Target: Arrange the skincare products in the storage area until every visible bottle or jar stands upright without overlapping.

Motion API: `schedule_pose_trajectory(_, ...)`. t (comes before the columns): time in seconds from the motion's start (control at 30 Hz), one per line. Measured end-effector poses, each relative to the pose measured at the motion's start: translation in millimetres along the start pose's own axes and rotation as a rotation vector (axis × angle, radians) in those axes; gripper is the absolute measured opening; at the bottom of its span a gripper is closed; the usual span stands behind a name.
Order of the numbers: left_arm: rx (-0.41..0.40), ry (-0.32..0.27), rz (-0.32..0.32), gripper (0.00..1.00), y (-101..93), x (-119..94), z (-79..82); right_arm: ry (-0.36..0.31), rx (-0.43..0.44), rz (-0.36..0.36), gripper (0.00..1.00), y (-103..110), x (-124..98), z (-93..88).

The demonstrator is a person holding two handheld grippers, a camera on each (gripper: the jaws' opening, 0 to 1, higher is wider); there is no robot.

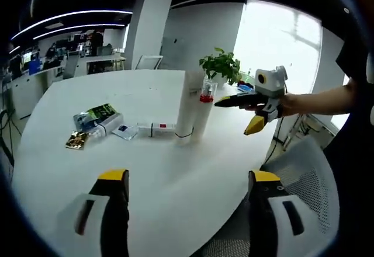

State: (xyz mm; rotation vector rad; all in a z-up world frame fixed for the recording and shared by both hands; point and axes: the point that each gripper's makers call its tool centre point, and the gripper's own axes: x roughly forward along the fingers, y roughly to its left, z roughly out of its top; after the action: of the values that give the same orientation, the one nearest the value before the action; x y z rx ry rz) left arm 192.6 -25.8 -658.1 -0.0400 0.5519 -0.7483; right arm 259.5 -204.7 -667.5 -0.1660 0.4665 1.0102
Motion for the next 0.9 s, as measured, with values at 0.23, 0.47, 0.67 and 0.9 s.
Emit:
schedule_pose_trajectory(0.23,-0.011,0.005,0.047,0.84,0.2,-18.1,-7.1,-0.02,0.04,-0.044,0.99,19.9,-9.9,-10.7)
schedule_pose_trajectory(0.47,-0.003,-0.018,0.082,0.89,-0.6,-30.8,2.2,-0.032,0.086,-0.082,0.99,31.6,-13.0,-18.8)
schedule_pose_trajectory(0.67,0.011,-0.045,0.107,0.91,2.1,-41.7,10.4,-0.04,0.107,-0.11,0.99,42.8,-17.2,-20.5)
schedule_pose_trajectory(0.9,-0.032,-0.048,0.125,0.93,10.8,-53.5,5.6,-0.054,0.139,-0.17,0.99,37.6,-20.4,-20.8)
